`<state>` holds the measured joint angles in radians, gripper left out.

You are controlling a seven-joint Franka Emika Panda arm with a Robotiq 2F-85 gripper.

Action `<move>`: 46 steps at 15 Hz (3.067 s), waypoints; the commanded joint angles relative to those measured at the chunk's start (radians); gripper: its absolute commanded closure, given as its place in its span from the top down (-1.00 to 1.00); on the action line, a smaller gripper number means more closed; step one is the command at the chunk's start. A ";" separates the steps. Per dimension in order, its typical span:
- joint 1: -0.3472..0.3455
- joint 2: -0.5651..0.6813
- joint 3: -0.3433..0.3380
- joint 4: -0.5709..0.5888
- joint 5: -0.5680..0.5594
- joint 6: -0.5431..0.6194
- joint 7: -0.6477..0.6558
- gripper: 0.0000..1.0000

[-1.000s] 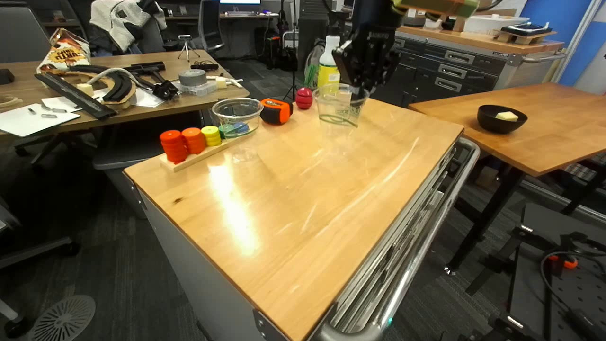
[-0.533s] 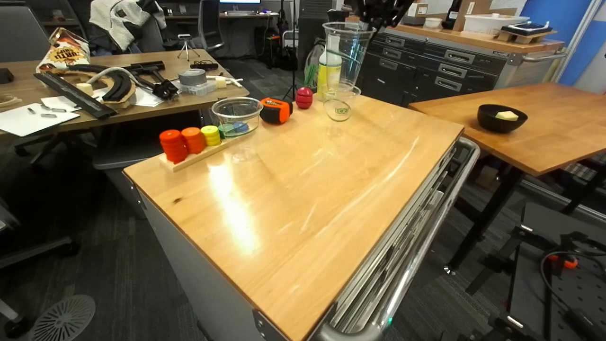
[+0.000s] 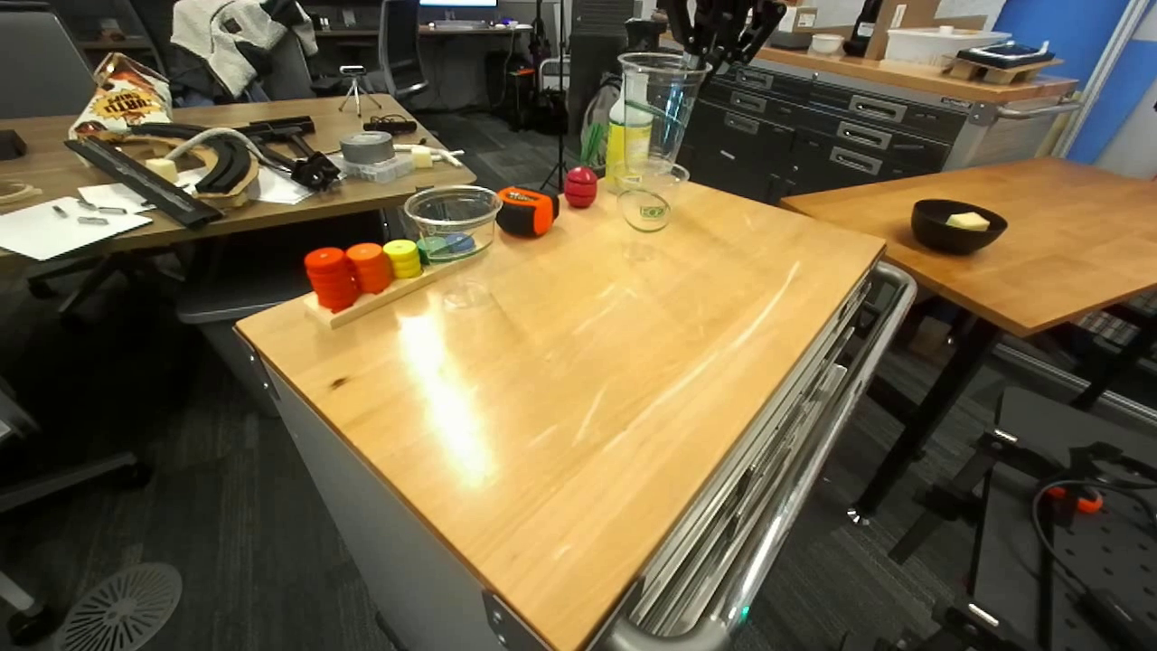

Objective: Stack the cups

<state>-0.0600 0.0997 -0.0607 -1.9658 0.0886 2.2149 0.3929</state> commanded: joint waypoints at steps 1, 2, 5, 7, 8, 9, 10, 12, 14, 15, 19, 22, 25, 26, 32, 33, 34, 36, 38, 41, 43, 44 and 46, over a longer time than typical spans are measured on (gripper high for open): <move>0.008 0.052 -0.001 0.042 0.009 0.057 -0.004 -0.97; 0.009 0.060 -0.003 0.044 0.002 0.068 -0.002 -0.97; 0.014 0.074 -0.008 0.044 -0.023 0.087 0.003 -0.97; 0.018 0.081 -0.010 0.041 -0.046 0.086 0.008 -0.97; 0.019 0.084 -0.010 0.039 -0.056 0.087 0.006 -0.97; 0.020 0.090 -0.009 0.035 -0.064 0.088 0.003 -0.97; 0.021 0.094 -0.009 0.032 -0.070 0.088 0.002 -0.97; 0.024 0.106 -0.009 0.023 -0.077 0.092 0.001 -0.97; 0.025 0.115 -0.009 0.014 -0.079 0.098 0.000 -0.97; 0.025 0.121 -0.010 0.013 -0.076 0.101 0.001 -0.97; 0.024 0.128 -0.014 -0.002 -0.068 0.120 0.004 -0.37; 0.020 0.118 -0.017 -0.009 -0.057 0.130 0.003 -0.08; 0.019 0.101 -0.019 -0.014 -0.053 0.142 0.002 0.42; 0.019 0.097 -0.020 -0.015 -0.053 0.146 0.003 0.55; 0.028 0.082 -0.025 -0.023 -0.092 0.146 0.015 1.00; 0.028 0.085 -0.023 -0.025 -0.093 0.143 0.011 1.00; 0.028 0.087 -0.022 -0.028 -0.094 0.143 0.005 1.00; 0.030 0.092 -0.020 -0.038 -0.099 0.131 -0.004 1.00; 0.031 0.095 -0.019 -0.051 -0.097 0.124 -0.014 1.00; 0.030 0.099 -0.017 -0.072 -0.092 0.116 -0.036 1.00; 0.028 0.112 -0.018 -0.078 -0.092 0.124 -0.041 0.99; 0.028 0.118 -0.019 -0.081 -0.090 0.128 -0.043 0.65; 0.026 0.134 -0.021 -0.079 -0.086 0.144 -0.037 0.39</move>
<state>-0.0373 0.2211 -0.0738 -2.0505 0.0055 2.3415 0.3660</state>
